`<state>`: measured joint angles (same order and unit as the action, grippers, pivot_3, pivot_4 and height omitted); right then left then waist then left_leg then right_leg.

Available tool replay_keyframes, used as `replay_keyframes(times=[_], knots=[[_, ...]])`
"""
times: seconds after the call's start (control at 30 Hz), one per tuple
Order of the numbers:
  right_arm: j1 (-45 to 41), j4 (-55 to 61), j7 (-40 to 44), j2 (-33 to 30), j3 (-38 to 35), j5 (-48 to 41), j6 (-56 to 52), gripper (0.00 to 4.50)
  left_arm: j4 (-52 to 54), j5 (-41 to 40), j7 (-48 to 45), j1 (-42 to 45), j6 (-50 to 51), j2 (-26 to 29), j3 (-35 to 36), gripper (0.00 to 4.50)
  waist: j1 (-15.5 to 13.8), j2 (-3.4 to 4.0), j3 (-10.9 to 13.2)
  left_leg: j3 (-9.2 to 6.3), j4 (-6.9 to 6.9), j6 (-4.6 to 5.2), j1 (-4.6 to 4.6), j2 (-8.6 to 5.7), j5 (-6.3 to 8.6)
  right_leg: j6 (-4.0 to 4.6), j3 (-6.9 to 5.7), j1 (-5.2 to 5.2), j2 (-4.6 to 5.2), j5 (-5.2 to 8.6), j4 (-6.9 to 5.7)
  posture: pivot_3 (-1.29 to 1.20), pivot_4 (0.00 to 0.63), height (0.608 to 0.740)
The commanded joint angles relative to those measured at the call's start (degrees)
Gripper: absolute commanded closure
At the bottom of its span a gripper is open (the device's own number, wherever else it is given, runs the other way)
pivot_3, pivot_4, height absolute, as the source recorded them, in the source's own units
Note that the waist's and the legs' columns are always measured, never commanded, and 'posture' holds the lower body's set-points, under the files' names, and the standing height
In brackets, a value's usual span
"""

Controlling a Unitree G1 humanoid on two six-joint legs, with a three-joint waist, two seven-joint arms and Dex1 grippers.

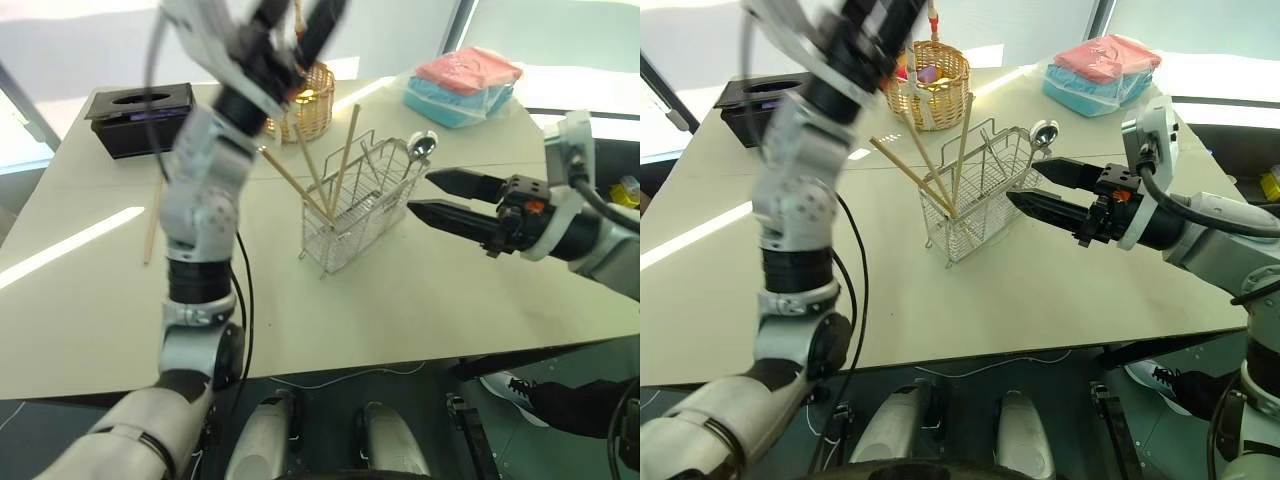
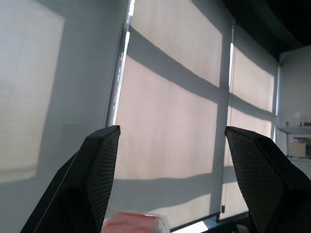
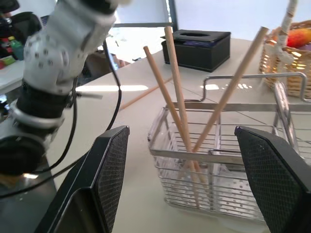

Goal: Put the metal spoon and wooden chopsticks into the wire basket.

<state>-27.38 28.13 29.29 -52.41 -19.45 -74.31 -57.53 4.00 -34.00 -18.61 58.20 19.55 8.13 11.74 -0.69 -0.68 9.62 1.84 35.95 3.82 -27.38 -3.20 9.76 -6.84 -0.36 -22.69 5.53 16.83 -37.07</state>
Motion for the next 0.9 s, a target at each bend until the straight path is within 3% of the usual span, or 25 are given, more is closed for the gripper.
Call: replay_keyframes(times=[0.03, 0.23, 0.43, 0.63, 0.9], knots=[[-2.96, 2.51, 0.87, -1.95, 0.64, -4.32, -0.98, 0.93, -0.73, 2.46, 10.26, 2.89, 7.01, 6.08, 4.77, 0.88, 0.01, -0.01, 0.01, 0.00, 0.01, -0.01, -0.01, 0.00, -0.01, -0.01, 0.00, -0.04, -0.01, 0.00, -0.05, 0.00, 0.150, 0.740], [-4.09, 3.65, 2.52, -4.26, 3.00, -6.82, -2.47, 0.93, 1.66, 5.66, 16.84, -1.54, 24.75, 19.73, 6.58, 0.88, -0.06, -0.04, 0.02, 0.00, 0.02, -0.03, 0.00, 0.00, -0.01, -0.01, 0.00, -0.05, -0.01, -0.01, -0.07, 0.00, 0.150, 0.740], [-5.26, 3.35, 4.28, -4.78, 5.01, -7.23, -2.65, 0.93, 4.04, 12.32, 18.17, -13.28, 36.79, 30.82, 4.82, 0.88, 0.04, -0.06, 0.03, 0.01, -0.03, -0.20, 0.00, 0.00, 0.09, 0.02, 0.03, -0.32, 0.03, -0.01, -0.04, 0.00, 0.150, 0.740], [-6.56, 2.19, 5.81, -3.99, 7.15, -4.57, -2.07, 0.93, -0.60, 15.09, 17.43, -20.17, 39.12, 32.15, 5.84, 0.88, -0.12, -0.06, 0.03, 0.05, -0.28, -0.25, -0.04, -0.01, 0.07, 0.22, 0.05, -0.46, 0.09, 0.05, 0.06, 0.00, 0.150, 0.740], [-7.29, 1.75, 4.42, -2.23, 7.54, -2.69, -1.51, 0.93, -6.68, 20.41, 18.12, -21.61, 39.30, 29.06, 1.93, 0.88, -0.09, -0.07, 0.03, 0.12, -0.48, -0.28, -0.05, -0.01, 0.06, 0.12, 0.06, -0.60, 0.14, -0.03, 0.08, 0.00, 0.150, 0.740]])
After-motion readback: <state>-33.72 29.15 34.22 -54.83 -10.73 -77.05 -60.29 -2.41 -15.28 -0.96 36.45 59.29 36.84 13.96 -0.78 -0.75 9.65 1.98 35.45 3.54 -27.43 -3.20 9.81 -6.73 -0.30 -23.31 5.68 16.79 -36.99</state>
